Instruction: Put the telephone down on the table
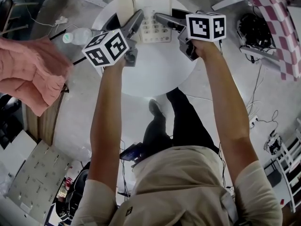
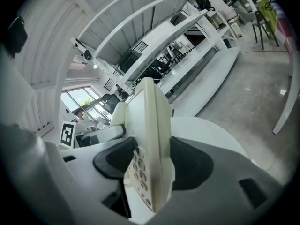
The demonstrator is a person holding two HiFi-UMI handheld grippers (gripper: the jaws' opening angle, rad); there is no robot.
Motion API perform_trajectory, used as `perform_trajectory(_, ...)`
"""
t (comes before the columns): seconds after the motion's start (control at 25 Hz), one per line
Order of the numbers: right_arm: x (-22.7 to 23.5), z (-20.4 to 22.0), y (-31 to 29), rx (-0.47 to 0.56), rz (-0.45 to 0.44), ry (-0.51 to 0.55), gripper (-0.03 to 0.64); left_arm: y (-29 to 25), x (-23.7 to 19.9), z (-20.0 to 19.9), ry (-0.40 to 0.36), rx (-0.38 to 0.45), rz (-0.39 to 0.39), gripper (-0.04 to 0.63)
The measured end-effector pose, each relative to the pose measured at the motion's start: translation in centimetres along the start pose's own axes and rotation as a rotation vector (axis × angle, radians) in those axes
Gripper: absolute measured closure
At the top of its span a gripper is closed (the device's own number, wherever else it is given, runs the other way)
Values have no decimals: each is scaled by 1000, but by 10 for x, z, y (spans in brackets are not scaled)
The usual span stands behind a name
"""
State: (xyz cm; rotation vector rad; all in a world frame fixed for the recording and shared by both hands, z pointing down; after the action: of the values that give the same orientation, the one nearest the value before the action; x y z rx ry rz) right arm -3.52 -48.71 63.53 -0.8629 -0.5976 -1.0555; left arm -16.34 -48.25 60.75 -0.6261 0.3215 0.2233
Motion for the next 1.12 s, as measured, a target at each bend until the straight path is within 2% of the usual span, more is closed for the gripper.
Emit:
perform_trajectory(0.64, 47, 9, -27, -35, 7, -35, 385, -44, -25, 27, 44, -45, -6, 270)
perform_trajectory(0.8, 54, 8, -33, -40, 9, -40, 383, -53, -29, 33, 75, -62, 9, 271)
perform_trajectory(1.12, 64, 4, -44, -45, 26, -16, 379, -65, -43, 35, 138, -63, -12, 272)
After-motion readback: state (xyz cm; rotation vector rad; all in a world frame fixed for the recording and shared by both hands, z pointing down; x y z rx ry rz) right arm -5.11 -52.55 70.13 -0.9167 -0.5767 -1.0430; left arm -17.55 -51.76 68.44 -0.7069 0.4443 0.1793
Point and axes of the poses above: the fingertips, and each gripper's own axes: y backward along the fingers, x to its right, z out of its underside, the point moved 3 cm from there along y, backward along the fingers, and after that the axes turned 8 degrees about -z, right-handed, at the moved point
